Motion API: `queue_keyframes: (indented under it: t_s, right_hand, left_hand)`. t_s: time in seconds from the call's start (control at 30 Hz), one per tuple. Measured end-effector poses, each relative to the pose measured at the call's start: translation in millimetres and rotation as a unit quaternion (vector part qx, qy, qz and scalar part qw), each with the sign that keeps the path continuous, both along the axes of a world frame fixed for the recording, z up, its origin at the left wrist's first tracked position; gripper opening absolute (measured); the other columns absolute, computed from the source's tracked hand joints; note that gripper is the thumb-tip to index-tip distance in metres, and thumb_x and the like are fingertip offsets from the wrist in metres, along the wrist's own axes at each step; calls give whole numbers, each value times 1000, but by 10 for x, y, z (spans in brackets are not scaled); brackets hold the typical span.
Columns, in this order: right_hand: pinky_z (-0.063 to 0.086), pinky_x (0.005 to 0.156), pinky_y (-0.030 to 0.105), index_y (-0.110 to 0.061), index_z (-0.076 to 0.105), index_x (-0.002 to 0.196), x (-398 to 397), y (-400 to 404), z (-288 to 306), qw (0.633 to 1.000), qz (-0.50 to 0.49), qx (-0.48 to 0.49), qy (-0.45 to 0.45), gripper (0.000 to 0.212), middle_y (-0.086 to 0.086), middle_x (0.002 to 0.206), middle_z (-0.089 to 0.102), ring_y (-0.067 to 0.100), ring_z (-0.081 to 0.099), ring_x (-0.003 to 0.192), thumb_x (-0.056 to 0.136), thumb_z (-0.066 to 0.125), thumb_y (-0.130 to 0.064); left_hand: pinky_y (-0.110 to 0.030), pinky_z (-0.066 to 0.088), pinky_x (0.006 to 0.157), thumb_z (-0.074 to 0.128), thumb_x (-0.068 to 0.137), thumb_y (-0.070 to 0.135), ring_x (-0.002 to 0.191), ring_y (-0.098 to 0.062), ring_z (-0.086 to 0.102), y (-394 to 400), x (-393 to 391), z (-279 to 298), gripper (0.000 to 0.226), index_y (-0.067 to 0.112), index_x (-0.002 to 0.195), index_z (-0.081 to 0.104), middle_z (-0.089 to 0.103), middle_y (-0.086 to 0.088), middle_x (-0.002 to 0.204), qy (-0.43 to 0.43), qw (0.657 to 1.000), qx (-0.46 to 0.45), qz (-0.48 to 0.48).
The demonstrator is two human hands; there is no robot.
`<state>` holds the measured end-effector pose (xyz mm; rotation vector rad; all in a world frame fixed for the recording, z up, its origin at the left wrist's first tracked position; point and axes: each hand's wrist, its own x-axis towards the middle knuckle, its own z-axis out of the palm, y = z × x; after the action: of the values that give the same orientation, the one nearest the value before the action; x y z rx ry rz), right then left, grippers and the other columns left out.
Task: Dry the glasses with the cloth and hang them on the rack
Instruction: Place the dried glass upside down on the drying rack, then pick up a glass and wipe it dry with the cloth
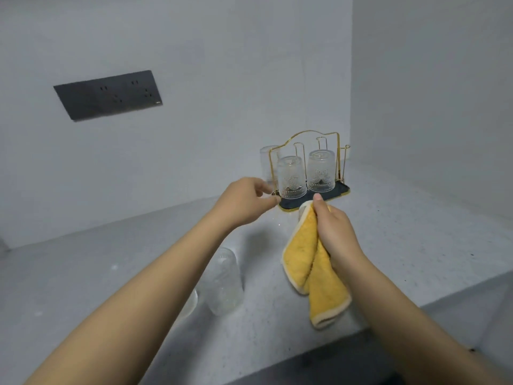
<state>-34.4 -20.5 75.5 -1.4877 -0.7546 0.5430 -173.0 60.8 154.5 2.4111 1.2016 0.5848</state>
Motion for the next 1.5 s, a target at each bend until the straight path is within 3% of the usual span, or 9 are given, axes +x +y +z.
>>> queue_keyframes:
  t_s: [0.23, 0.33, 0.53, 0.67, 0.83, 0.97, 1.17, 1.33, 1.5]
  right_hand:
    - [38, 62, 34, -10, 52, 74, -364, -106, -149, 997, 31, -54, -46, 48, 15, 73, 50, 24, 51, 68, 96, 32, -48]
    - [47, 72, 43, 8, 53, 77, -486, -119, -180, 999, 9, -48, -18, 60, 26, 73, 47, 34, 52, 70, 96, 35, -47]
    - [37, 58, 32, -6, 47, 71, -629, -124, -234, 999, 13, -34, 33, 51, 17, 66, 45, 27, 48, 64, 94, 39, -50]
    - [53, 81, 49, 4, 63, 98, -640, -143, -274, 988, 42, -38, 145, 57, 27, 98, 66, 40, 64, 91, 91, 46, -50]
    - [55, 68, 32, -15, 64, 112, -655, -178, -368, 955, 134, 31, 261, 44, 6, 92, 74, 17, 71, 85, 89, 48, -49]
    - [54, 82, 35, -28, 63, 116, -798, -276, -380, 966, 171, 58, 184, 59, 2, 107, 71, 15, 67, 99, 74, 48, -65]
    - [37, 104, 52, -77, 31, 112, -917, -477, -337, 973, 227, 32, 13, 39, -11, 139, 47, 23, 46, 127, 73, 28, -81]
    - [8, 109, 7, -62, 12, 128, -1050, -601, -477, 950, 229, 111, -182, 45, -50, 138, 6, -15, 4, 136, 85, 24, -62]
    - [7, 99, -5, -58, 15, 130, -983, -626, -428, 951, 223, 83, -196, 38, -46, 138, 8, -21, 5, 132, 93, 24, -52]
  left_hand:
    - [-43, 29, 115, 63, 87, 52, 140, -24, 37, -189, -782, -407, 73, 20, 147, 38, 36, -4, 154, 156, 985, -58, 43]
    - [-47, 24, 118, 60, 86, 58, 145, -27, 28, -212, -933, -547, 84, 17, 152, 28, 25, -8, 159, 165, 981, -88, 57]
    - [-44, 19, 119, 65, 78, 66, 147, -29, 20, -216, -1047, -638, 104, 19, 156, 15, 21, -7, 161, 191, 978, -82, 33]
    - [-39, 26, 112, 80, 73, 48, 140, -32, 27, -193, -1071, -645, 112, 25, 156, 9, 28, -7, 153, 239, 968, -70, 18]
    - [-28, 36, 105, 88, 66, 34, 123, -17, 47, -161, -1061, -692, 108, 22, 153, 25, 47, -4, 132, 76, 990, -121, -11]
    - [-20, 42, 94, 92, 58, 28, 109, -5, 57, -269, -943, -735, 108, 29, 149, 34, 58, 1, 121, -172, 960, -218, -24]
    - [-32, 57, 84, 72, 72, 27, 93, -22, 69, -573, -613, -963, 66, -4, 128, 57, 71, -14, 105, -540, 750, -382, -15]
    - [-42, 51, 96, 60, 85, 44, 99, -27, 69, -697, -465, -1066, 45, 7, 108, 70, 74, -14, 103, -547, 758, -353, 40]
    - [-34, 53, 86, 51, 98, 42, 95, -24, 71, -796, -395, -1126, 40, 8, 103, 72, 75, -12, 102, -492, 808, -318, 67]
